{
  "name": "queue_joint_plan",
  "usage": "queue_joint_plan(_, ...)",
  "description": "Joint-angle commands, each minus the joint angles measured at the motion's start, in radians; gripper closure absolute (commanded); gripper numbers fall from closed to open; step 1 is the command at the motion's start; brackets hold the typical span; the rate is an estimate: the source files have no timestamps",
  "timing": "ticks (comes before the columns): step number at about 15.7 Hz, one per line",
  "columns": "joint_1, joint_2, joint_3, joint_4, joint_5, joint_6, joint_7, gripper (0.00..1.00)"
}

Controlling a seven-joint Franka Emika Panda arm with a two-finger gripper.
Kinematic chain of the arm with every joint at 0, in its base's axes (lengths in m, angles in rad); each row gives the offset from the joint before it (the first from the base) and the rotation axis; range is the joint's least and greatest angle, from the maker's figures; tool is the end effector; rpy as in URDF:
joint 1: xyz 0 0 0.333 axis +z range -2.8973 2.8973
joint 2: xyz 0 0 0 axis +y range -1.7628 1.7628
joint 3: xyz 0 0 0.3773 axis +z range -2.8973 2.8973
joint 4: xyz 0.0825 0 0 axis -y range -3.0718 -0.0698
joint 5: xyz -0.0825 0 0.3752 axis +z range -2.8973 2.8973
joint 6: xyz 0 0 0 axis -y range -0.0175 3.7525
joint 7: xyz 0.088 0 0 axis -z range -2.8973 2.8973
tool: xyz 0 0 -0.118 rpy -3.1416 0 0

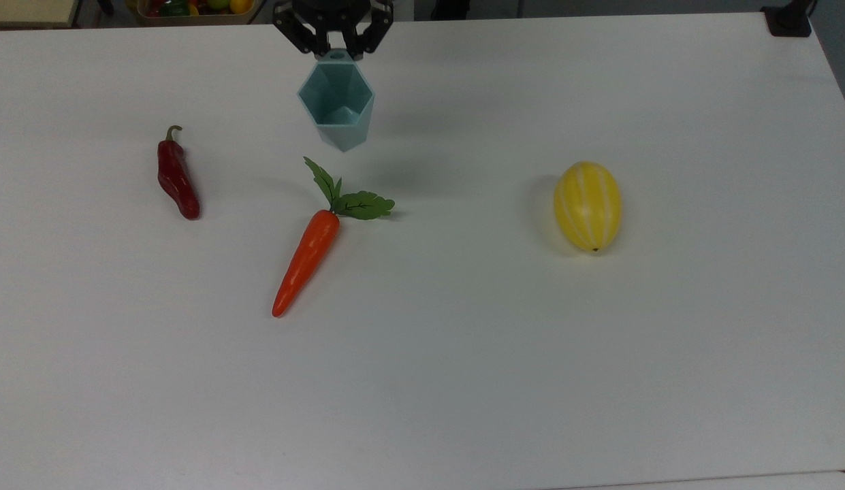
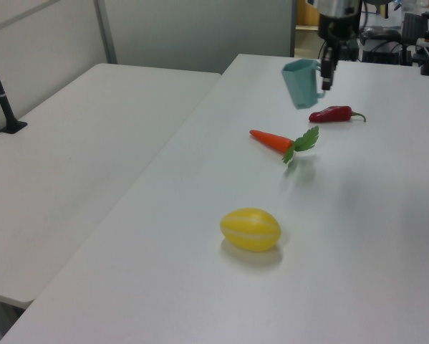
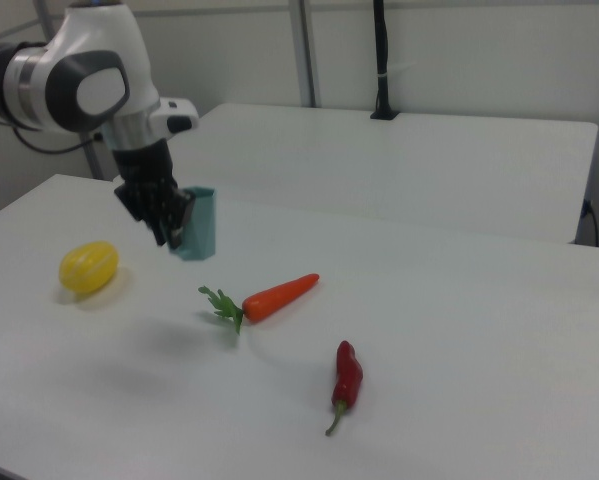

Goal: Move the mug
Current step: 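Lift the teal mug and carry it past the carrot leaves, then lower the mug onto the table beyond the carrot and release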

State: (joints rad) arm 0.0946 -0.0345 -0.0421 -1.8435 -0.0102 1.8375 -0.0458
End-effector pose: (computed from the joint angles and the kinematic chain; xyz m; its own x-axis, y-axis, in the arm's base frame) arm 0.5442 0.0273 0.5891 0.9945 0.1008 0.0280 0.1005 -0.9949 0.0098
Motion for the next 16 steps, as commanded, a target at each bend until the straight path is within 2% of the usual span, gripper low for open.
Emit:
queue_joint_plan(1,-0.022,-0.113,0.002,-0.189,0.016,-0.058,-0.136,1.00)
queue_joint_plan(8,-0.044,-0.136,0.001,-0.356,0.004,0.009,-0.166,1.00)
queue_joint_plan(16,-0.064,-0.162,-0.019,-0.517,0.004,0.262,-0.197,1.00)
